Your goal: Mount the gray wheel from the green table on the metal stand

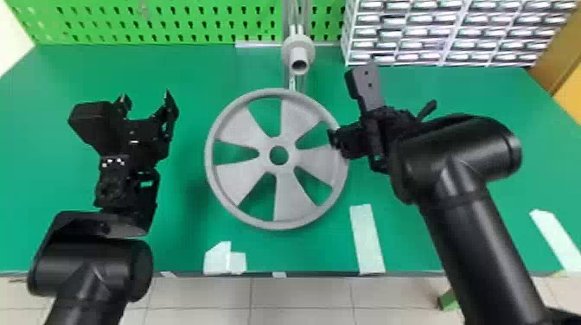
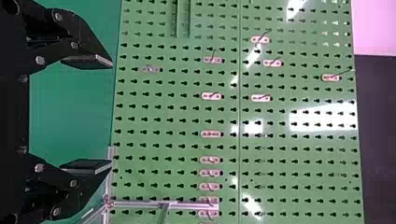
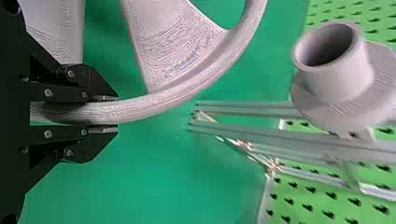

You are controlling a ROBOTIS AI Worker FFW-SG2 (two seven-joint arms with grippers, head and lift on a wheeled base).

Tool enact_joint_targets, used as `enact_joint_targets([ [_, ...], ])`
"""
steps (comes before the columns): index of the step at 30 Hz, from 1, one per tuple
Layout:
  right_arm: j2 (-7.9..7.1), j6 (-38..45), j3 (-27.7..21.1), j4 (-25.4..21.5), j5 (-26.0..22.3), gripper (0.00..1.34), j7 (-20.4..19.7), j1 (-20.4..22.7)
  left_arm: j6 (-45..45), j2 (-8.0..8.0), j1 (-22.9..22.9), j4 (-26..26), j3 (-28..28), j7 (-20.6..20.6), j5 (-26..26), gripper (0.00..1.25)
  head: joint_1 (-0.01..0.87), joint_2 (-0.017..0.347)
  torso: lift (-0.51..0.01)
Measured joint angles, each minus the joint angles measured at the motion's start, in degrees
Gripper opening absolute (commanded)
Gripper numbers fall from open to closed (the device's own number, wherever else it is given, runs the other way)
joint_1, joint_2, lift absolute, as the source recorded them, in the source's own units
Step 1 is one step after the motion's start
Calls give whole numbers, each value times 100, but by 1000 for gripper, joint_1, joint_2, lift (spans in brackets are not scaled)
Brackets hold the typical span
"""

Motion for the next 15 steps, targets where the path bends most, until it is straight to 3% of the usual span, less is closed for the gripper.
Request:
enact_joint_targets([
  [15, -61, -920, -247, -387, -241, 31, -127, 637, 280, 0, 677, -904, -247, 387, 214, 755, 867, 52, -100],
])
